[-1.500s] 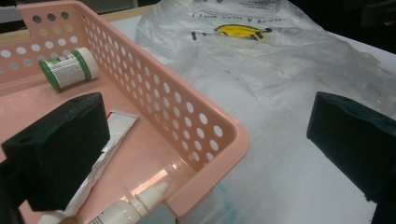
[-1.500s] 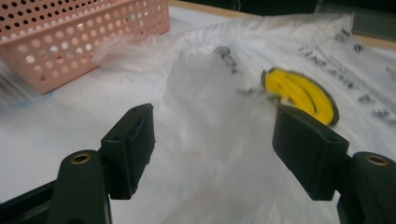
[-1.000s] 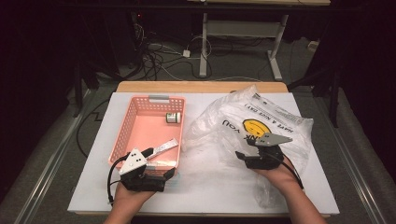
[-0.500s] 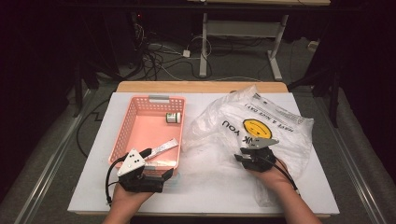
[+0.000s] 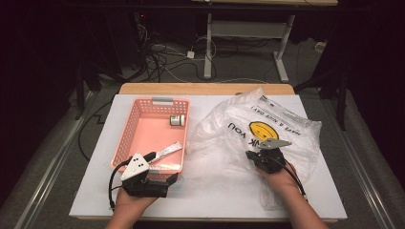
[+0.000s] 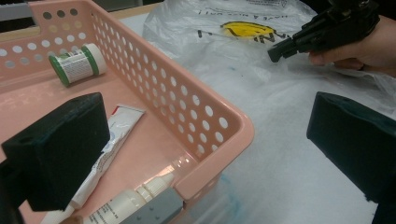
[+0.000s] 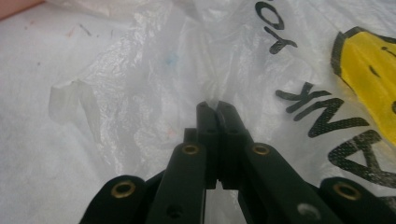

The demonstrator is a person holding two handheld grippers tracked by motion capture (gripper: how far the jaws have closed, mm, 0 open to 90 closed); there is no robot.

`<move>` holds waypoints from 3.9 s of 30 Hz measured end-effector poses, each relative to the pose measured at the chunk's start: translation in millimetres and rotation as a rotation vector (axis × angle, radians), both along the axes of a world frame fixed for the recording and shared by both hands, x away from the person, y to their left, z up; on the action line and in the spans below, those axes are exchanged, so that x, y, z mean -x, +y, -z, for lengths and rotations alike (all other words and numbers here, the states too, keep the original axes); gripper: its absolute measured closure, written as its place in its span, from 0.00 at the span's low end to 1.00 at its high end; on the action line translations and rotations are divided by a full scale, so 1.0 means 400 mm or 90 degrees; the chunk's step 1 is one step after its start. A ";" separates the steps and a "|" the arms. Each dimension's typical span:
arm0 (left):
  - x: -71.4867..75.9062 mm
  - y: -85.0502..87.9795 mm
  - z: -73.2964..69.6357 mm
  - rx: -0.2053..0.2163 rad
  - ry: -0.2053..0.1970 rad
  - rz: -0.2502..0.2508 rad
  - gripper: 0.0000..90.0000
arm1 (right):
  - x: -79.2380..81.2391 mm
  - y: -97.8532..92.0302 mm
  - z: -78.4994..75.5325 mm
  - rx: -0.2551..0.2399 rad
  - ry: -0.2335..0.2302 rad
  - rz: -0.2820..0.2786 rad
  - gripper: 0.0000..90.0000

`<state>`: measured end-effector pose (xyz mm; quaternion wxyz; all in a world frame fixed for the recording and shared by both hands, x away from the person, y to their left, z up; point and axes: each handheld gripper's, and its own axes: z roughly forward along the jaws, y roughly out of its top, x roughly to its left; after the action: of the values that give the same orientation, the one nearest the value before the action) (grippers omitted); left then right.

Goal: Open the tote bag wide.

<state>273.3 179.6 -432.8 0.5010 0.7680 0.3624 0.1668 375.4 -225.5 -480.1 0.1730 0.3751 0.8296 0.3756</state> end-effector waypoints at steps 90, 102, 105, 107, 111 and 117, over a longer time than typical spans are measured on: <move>-0.228 -0.481 0.123 -0.167 0.080 0.112 0.98 | 0.101 -0.104 -0.276 -0.233 -0.233 0.109 1.00; -0.227 -0.465 0.118 -0.119 0.097 0.109 0.83 | 0.092 -0.074 -0.262 -0.206 -0.254 0.088 1.00; -0.215 -0.455 0.108 -0.081 0.097 0.110 0.67 | 0.087 -0.079 -0.249 -0.208 -0.245 0.082 1.00; -0.200 -0.449 0.097 -0.061 0.091 0.115 0.63 | 0.086 -0.081 -0.247 -0.212 -0.242 0.083 1.00; -0.161 -0.429 0.065 -0.038 0.059 0.128 0.47 | 0.083 -0.085 -0.244 -0.205 -0.247 0.081 1.00; -0.114 -0.382 0.025 -0.011 0.039 0.141 0.27 | 0.082 -0.090 -0.247 -0.202 -0.256 0.082 1.00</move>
<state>318.9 26.7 -442.8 0.4987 0.8123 0.2888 0.0898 342.4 -261.6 -381.2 0.2965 0.3673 0.6838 0.5564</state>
